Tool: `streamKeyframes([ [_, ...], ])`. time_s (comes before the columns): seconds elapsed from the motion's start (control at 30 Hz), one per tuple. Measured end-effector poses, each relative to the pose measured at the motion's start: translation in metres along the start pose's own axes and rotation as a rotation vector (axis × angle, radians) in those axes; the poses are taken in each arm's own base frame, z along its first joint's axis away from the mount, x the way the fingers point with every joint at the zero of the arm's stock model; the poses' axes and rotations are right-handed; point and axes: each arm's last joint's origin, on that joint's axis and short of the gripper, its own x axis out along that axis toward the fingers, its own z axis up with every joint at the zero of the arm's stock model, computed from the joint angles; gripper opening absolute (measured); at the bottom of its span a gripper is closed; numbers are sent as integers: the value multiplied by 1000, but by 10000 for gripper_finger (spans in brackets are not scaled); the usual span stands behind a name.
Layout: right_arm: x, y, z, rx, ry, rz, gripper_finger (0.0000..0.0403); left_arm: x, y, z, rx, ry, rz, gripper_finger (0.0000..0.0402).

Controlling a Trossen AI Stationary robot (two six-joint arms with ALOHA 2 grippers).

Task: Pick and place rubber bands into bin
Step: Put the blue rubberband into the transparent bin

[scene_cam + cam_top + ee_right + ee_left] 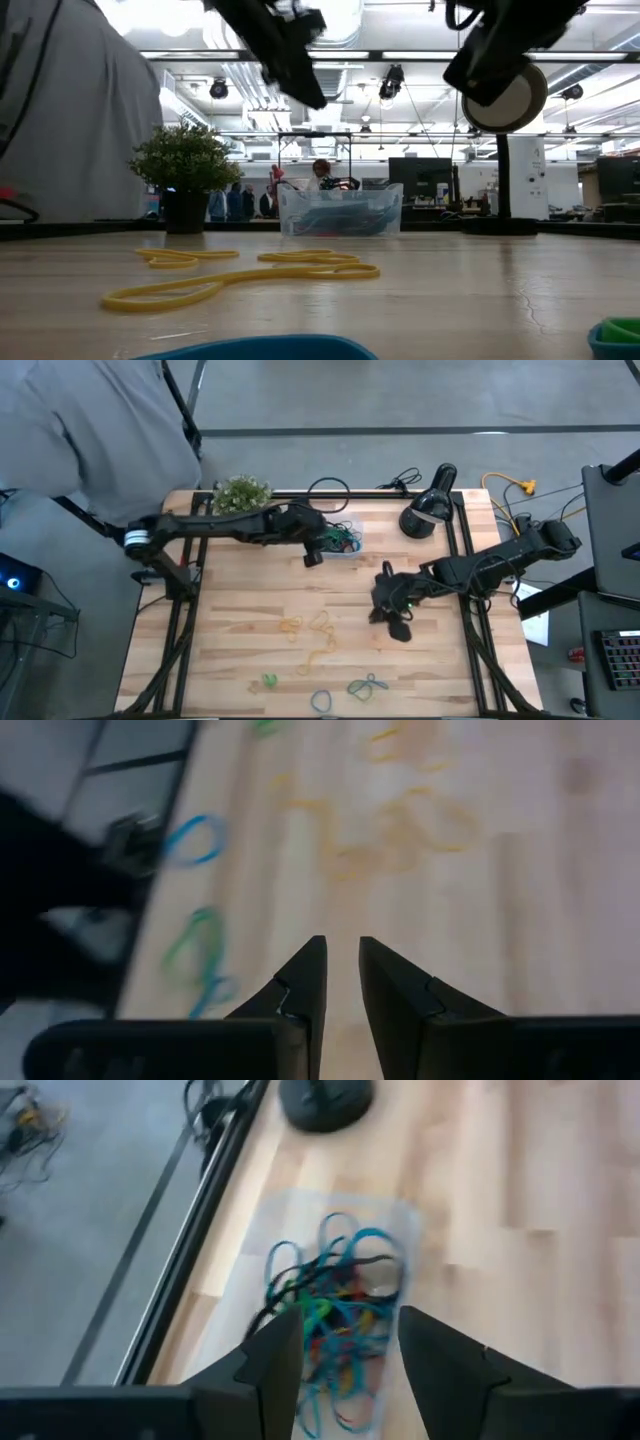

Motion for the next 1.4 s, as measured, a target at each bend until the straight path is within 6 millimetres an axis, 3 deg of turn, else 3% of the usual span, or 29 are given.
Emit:
streamKeyframes([
  [0.3, 12, 41, -21, -53, 94, 129, 59, -94, -16, 10, 25, -184, -103, 150],
  [0.63, 58, 77, -50, 68, 209, 180, 59, -148, -30, 1, 70, -283, -192, 151],
  [0.8, 74, 90, -61, 160, 222, 207, 59, -157, -36, -6, 105, -251, -223, 151],
  [0.97, 84, 95, -72, 287, 237, 128, 59, -157, -40, -9, 124, -230, -233, 151],
  [1.23, 92, 97, -82, 399, 236, 52, 60, -152, -42, -14, 147, -165, -235, 151],
  [1.4, 92, 100, -87, 413, 255, 49, 85, -153, -44, -14, 145, -171, -243, 151],
])
